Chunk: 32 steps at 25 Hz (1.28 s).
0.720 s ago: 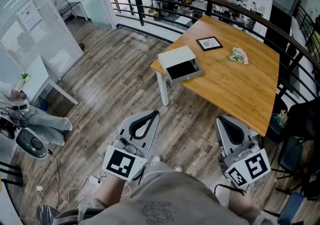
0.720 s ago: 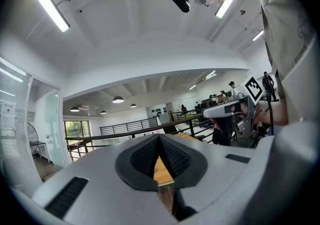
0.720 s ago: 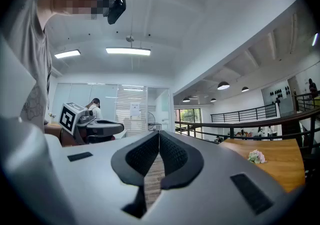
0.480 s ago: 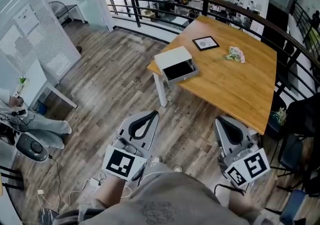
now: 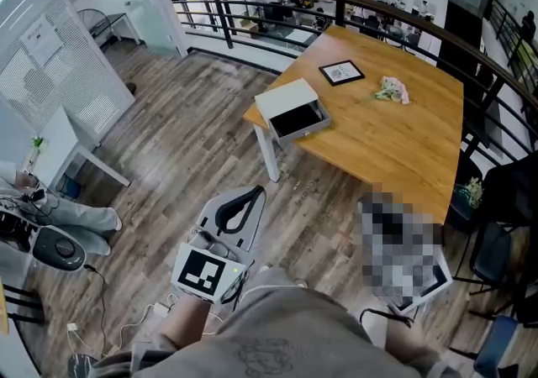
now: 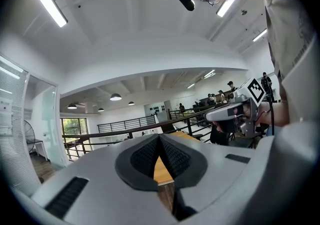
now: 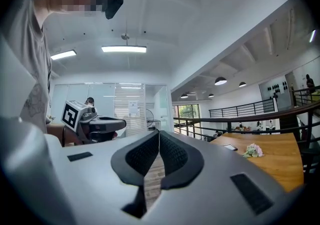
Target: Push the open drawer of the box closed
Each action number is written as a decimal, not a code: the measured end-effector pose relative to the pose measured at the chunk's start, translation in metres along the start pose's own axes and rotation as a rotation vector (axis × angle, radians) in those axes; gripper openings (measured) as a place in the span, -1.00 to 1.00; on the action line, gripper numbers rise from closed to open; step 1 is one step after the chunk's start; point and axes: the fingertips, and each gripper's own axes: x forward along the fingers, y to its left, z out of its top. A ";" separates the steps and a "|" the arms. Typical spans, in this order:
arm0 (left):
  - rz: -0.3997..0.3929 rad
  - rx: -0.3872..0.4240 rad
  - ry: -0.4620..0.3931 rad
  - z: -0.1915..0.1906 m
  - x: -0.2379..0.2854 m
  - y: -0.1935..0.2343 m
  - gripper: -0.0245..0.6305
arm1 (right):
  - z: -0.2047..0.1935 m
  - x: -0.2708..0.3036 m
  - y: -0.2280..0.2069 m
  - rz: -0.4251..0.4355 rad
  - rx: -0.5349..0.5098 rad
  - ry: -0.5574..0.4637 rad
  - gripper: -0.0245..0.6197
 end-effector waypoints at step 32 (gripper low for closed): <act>-0.028 -0.155 0.223 -0.137 0.106 0.114 -0.88 | -0.163 0.174 -0.089 -0.047 0.105 0.444 -0.49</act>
